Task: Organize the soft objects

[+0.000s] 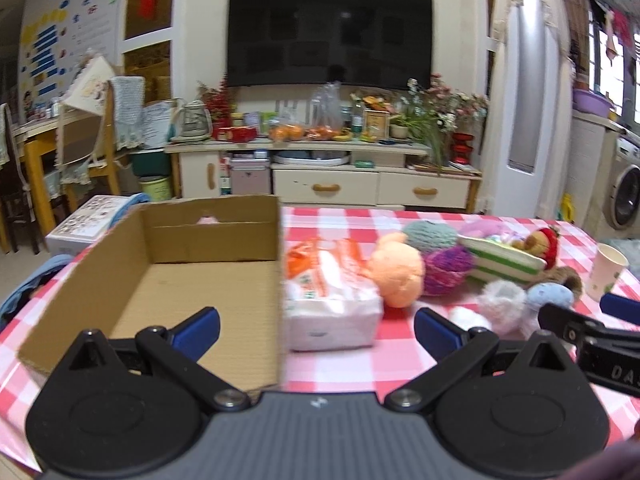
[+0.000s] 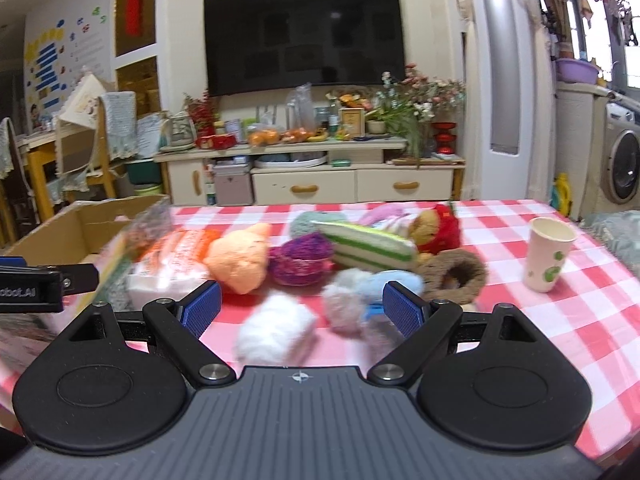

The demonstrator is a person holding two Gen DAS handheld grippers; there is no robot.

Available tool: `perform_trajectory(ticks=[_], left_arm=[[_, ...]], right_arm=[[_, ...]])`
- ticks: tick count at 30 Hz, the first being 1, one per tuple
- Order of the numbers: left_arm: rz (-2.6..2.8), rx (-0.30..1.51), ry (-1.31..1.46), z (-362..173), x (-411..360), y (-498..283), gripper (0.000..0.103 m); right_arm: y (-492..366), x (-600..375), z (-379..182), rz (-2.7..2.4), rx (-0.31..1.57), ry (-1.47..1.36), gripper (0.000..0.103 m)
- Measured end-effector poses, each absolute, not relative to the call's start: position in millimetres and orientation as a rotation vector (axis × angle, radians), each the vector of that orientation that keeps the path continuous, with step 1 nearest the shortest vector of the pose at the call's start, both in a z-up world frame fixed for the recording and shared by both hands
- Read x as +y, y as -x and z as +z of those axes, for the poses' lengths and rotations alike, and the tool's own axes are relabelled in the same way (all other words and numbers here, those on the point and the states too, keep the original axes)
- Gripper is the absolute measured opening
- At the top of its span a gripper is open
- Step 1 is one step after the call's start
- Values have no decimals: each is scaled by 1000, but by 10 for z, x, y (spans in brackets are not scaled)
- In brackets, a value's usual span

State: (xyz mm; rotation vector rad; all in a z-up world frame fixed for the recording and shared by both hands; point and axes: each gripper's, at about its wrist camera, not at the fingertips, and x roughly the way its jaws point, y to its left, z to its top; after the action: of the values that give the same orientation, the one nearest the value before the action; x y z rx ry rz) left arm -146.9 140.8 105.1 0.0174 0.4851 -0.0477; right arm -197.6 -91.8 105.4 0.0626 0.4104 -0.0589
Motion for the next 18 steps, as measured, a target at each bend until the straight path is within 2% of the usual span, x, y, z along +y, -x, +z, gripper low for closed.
perform_trajectory(ticks=[11,18], left_arm=[[-156,538,-90,881,823,1301,102],[-225,594,-125,706,463,1096,102]], right_arm=[[1829,-1469,906,-175,419,-119,103],[1622,-1689,707,-84,516,-189,103]])
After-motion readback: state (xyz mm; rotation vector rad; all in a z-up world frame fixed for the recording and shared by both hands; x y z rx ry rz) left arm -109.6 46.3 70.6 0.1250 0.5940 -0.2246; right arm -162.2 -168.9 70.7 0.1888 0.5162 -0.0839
